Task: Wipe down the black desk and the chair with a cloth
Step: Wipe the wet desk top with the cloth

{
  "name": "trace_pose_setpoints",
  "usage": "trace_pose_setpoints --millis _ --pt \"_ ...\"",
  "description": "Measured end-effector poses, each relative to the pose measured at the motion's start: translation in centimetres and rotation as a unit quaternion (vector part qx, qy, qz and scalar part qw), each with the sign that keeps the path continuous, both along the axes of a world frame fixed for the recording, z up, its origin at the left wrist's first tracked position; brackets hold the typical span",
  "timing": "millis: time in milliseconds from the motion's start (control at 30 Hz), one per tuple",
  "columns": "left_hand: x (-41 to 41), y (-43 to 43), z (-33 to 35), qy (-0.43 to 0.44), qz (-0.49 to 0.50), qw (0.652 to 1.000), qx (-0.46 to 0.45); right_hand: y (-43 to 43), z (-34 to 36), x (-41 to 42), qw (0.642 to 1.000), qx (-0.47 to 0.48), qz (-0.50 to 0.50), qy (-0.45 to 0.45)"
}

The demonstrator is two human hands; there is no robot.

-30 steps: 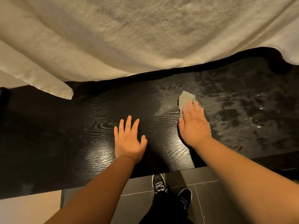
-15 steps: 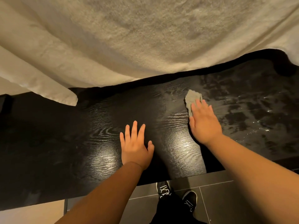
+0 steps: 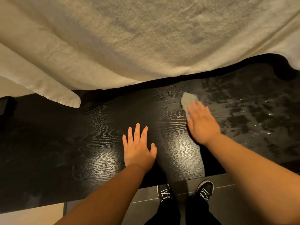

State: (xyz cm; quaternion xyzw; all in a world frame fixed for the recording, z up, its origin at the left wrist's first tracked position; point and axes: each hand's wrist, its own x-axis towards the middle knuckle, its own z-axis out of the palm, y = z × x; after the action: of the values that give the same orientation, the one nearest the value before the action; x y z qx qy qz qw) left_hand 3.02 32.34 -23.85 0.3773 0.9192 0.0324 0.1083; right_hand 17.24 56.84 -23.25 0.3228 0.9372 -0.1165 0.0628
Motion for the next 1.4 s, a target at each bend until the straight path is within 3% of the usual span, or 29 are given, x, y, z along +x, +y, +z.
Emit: trace_pose_setpoints --millis 133,267,400,467,600,700,767,867,967,1033,1233,1300,1400 --pt "0.0 -0.1 -0.1 -0.002 0.004 1.000 0.001 -1.2 1.0 -0.6 0.999 -0.014 -0.052 0.008" --pt "-0.4 0.8 0.6 -0.023 0.034 0.999 0.035 -7.7 1.2 -3.6 0.992 -0.034 0.123 0.017" --pt "-2.3 2.7 0.6 -0.009 0.020 0.998 0.061 -7.4 0.7 -4.2 0.976 -0.041 0.214 0.012" --pt "-3.2 3.7 0.4 -0.004 0.001 0.999 0.051 -4.2 0.3 -3.5 0.986 -0.013 0.167 0.013" --pt "-4.0 5.1 0.0 -0.007 -0.009 0.998 0.060 2.7 0.4 -0.9 0.999 0.000 -0.035 0.009" --pt "-4.3 5.8 0.0 -0.016 0.001 0.998 0.060 2.2 0.7 -1.8 0.995 -0.002 -0.100 0.000" --pt "-4.3 6.1 0.2 -0.016 0.008 0.998 0.060 -0.4 0.7 -3.7 0.997 -0.005 -0.074 0.006" --pt "-4.5 6.8 0.4 -0.016 0.016 0.998 0.060 -4.1 0.5 -6.0 0.995 -0.023 0.098 -0.009" --pt "-5.3 7.9 0.6 -0.015 0.011 0.998 0.059 -2.8 0.5 -5.6 0.982 -0.045 0.183 -0.008" --pt "-6.5 8.9 0.6 -0.009 0.006 0.998 0.054 0.1 0.5 -4.8 0.986 -0.026 0.162 -0.001" --pt "-7.9 10.1 0.2 0.004 0.008 1.000 0.010 5.5 0.5 -3.9 0.997 0.000 -0.071 0.014" --pt "-7.8 10.2 0.2 0.000 0.015 1.000 0.011 3.4 0.4 -5.5 0.998 0.010 -0.063 0.027" --pt "-7.9 10.4 0.2 0.009 0.010 1.000 -0.003 -0.7 0.2 -8.4 0.996 -0.004 0.079 0.036"
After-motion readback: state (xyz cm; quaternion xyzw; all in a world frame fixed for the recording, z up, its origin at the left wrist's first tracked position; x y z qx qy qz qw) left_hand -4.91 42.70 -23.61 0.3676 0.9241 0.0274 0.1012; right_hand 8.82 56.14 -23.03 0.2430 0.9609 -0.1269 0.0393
